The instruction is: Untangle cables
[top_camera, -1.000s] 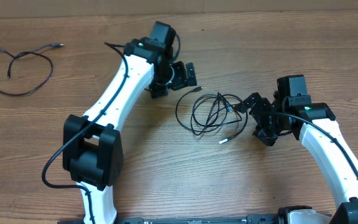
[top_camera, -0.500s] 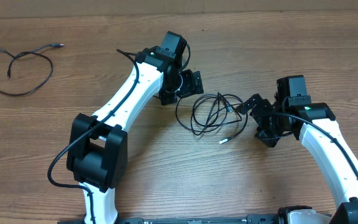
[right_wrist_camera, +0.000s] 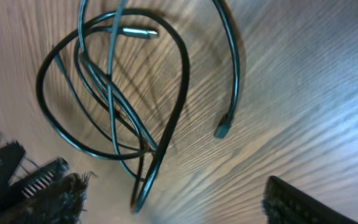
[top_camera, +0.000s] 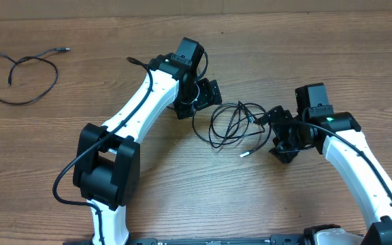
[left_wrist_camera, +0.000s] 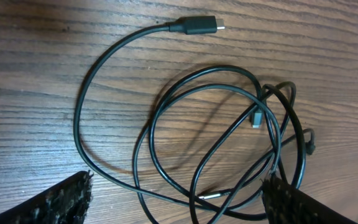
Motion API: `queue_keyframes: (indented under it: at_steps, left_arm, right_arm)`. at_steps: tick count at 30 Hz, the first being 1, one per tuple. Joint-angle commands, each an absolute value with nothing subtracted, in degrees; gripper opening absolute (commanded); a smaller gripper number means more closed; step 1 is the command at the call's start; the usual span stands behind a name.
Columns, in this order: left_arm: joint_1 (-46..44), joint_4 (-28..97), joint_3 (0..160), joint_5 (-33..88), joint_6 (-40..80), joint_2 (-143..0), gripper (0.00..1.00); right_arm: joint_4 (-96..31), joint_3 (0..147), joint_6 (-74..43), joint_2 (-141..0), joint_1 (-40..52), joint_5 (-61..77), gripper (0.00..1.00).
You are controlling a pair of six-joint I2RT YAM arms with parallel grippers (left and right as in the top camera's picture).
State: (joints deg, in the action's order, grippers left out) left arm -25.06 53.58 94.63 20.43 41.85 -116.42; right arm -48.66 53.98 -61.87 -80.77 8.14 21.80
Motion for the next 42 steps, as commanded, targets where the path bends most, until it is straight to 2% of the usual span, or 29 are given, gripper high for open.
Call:
queue_keyframes:
  at_steps: [1, 5, 12, 21, 34, 38, 42]
  left_arm:
    - [-25.28, 53.67, 94.32, 22.13, 42.17, -116.90, 0.87]
    - [-25.28, 52.64, 94.32, 23.09, 42.19, -116.90, 0.88]
    - [-25.30, 46.02, 94.32, 29.21, 38.50, -116.90, 0.90]
    - [-27.05, 40.71, 94.32, 29.21, 36.18, -116.90, 0.80]
    - [-33.89, 37.06, 94.30, 21.74, 36.16, -117.01, 0.78]
    - [-35.29, 35.09, 94.30, 22.06, 37.12, -118.21, 0.76]
    - [-36.38, 34.89, 94.30, 22.85, 40.84, -120.79, 0.69]
  right_arm:
    - [-48.53, 53.63, -69.47, -81.14, 8.97, 20.80, 0.85]
    - [-48.42, 53.60, -73.52, -81.19, 9.43, 20.58, 0.79]
    - [-48.69, 53.63, -74.76, -81.19, 9.43, 18.87, 0.80]
    - [-49.63, 53.60, -74.78, -81.19, 9.43, 18.90, 0.80]
    - [-50.11, 53.63, -74.78, -81.19, 9.43, 18.92, 0.81]
    - [-50.74, 53.60, -74.78, -81.19, 9.43, 18.92, 0.93]
    - [-50.87, 53.63, -74.78, -81.19, 9.43, 18.92, 0.96]
